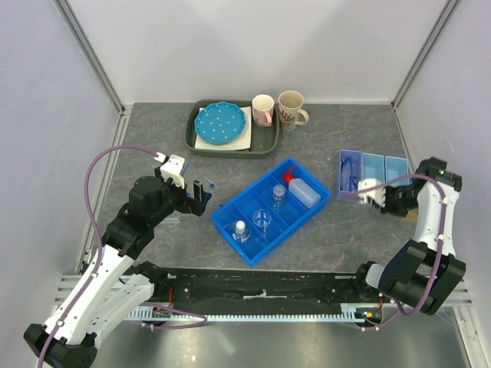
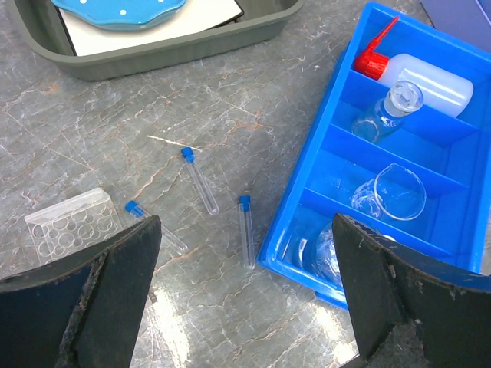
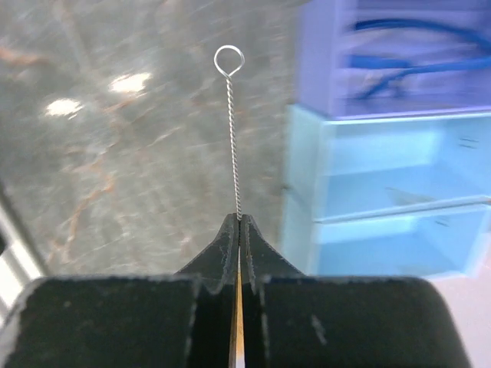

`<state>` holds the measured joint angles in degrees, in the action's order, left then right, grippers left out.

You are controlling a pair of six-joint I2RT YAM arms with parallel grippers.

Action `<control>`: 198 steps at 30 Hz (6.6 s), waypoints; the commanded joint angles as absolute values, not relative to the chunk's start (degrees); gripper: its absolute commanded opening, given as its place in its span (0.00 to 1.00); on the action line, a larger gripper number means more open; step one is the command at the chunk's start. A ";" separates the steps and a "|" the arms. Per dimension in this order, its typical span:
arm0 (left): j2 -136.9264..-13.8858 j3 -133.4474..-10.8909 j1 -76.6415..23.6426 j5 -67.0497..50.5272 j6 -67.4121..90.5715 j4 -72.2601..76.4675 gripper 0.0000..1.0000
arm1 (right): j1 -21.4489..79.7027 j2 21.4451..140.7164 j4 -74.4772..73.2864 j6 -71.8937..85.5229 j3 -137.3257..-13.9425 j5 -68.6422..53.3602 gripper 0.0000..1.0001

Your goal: Organize the chemistry lab equipment

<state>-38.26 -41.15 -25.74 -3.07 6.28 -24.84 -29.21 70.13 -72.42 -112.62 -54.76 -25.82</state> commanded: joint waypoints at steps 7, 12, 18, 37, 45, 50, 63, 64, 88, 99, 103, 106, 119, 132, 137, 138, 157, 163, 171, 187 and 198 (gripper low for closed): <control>-37.27 -41.57 -25.66 -5.71 4.66 -21.97 0.99 | -28.83 83.13 -65.07 -55.50 -80.32 -56.59 0.00; -37.00 -41.66 -25.66 -6.42 4.75 -21.97 0.98 | -28.57 84.47 -29.46 -16.32 -74.02 -49.42 0.00; -36.30 -41.66 -25.75 -6.15 4.75 -21.88 0.99 | -27.25 81.74 -10.13 0.00 -63.11 -30.62 0.00; -36.65 -41.57 -25.66 -6.68 4.75 -21.80 0.99 | -26.72 91.50 -15.64 -7.37 -63.54 -29.97 0.25; -36.91 -41.57 -25.66 -6.77 4.75 -21.71 0.99 | -26.28 86.75 -16.88 -12.65 -65.83 -34.52 0.48; -37.18 -41.48 -25.66 -6.50 4.75 -21.71 0.99 | -23.65 85.61 -16.96 -16.96 -66.27 -42.71 0.63; -37.62 -41.31 -25.66 -5.27 4.66 -21.71 0.99 | -6.78 87.35 -4.40 -17.06 -66.17 -32.54 0.73; -37.70 -41.31 -25.75 -5.10 4.66 -21.62 0.99 | -6.33 88.06 -3.18 -14.35 -66.62 -31.21 0.73; -37.79 -41.22 -25.66 -4.75 4.48 -21.71 0.99 | -2.20 98.26 1.76 -8.26 -71.19 -22.24 0.19; -37.62 -41.22 -25.66 -4.66 4.57 -21.71 0.99 | -2.11 94.40 2.11 -6.16 -73.30 -23.90 0.06; -37.44 -41.22 -25.66 -4.40 4.57 -21.71 0.99 | -2.11 91.50 0.71 -5.54 -74.35 -25.83 0.06; -37.35 -41.13 -25.66 -4.39 4.48 -21.71 0.99 | -2.11 88.78 -2.63 -7.02 -75.76 -25.84 0.06; -36.65 -41.22 -25.66 -5.01 4.57 -21.80 0.98 | -11.32 77.26 -23.98 -22.48 -83.04 -20.13 0.07; -38.23 -41.13 -25.66 -5.27 4.66 -21.71 0.98 | -29.79 78.66 -38.41 -35.68 -79.90 -23.55 0.09; -39.55 -41.22 -25.66 -5.27 4.75 -21.80 0.98 | -32.96 80.15 -36.48 -36.12 -74.19 -27.41 0.09; -39.55 -41.05 -25.66 -5.19 4.66 -21.80 0.98 | -33.13 80.50 -36.13 -36.12 -73.66 -27.60 0.09; -39.64 -41.13 -25.66 -5.10 4.66 -21.71 0.98 | -34.19 87.70 -32.96 -33.22 -70.93 -32.26 0.14; -39.73 -41.13 -25.66 -5.10 4.66 -21.71 0.98 | -34.19 88.86 -33.05 -33.40 -71.02 -31.99 0.23; -39.81 -41.13 -25.66 -5.10 4.66 -21.71 0.98 | -34.19 86.75 -33.66 -32.52 -73.91 -33.04 0.43; -39.02 -41.13 -25.66 -5.19 4.66 -21.71 0.98 | -34.19 81.57 -34.63 -28.30 -78.22 -37.96 0.58; -40.43 -40.96 -25.66 -5.10 4.83 -21.53 0.98 | -34.10 69.09 -35.50 -23.90 -70.32 -47.36 0.57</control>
